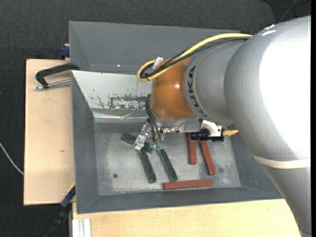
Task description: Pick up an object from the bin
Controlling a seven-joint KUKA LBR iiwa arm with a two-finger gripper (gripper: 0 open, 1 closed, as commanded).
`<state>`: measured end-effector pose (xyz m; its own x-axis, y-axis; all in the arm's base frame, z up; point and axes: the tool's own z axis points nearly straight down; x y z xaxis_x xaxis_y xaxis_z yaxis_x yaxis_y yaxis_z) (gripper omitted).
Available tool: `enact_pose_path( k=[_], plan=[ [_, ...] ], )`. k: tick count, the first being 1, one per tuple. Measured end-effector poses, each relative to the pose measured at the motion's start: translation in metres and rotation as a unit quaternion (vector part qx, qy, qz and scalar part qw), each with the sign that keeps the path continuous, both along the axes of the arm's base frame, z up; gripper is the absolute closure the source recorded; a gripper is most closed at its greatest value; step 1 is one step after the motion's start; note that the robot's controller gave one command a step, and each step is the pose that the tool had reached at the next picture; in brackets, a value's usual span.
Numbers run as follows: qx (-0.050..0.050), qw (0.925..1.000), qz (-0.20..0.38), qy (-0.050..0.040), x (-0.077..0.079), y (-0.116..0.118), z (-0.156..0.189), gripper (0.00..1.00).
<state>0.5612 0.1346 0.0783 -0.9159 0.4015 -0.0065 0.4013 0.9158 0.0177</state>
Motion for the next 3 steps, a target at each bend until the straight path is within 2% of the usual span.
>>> enact_pose_path(
  k=[3],
  plan=[
    [-0.004, 1.0, 0.0, 0.0027, -0.0008, -0.0012, 0.0028, 1.0]
  ],
)
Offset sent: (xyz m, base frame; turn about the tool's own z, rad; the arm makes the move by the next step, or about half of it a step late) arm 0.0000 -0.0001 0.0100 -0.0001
